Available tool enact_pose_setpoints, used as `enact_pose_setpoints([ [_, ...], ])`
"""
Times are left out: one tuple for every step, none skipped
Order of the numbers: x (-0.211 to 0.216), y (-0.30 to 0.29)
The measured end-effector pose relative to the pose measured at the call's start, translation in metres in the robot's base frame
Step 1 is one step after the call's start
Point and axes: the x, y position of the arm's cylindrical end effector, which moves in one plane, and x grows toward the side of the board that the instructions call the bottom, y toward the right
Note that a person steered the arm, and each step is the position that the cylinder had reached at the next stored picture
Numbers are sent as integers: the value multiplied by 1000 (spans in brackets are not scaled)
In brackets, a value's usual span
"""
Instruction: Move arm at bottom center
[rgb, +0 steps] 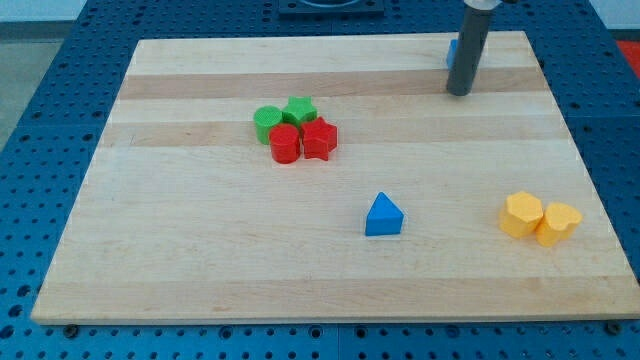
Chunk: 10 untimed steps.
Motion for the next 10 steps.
enact_pose_setpoints([
  [-25, 14],
  [-41, 22],
  [-37, 33],
  [18, 33],
  [71, 8],
  [119, -49],
  [181, -54],
  [243, -58],
  [282, -97],
  [273, -168],
])
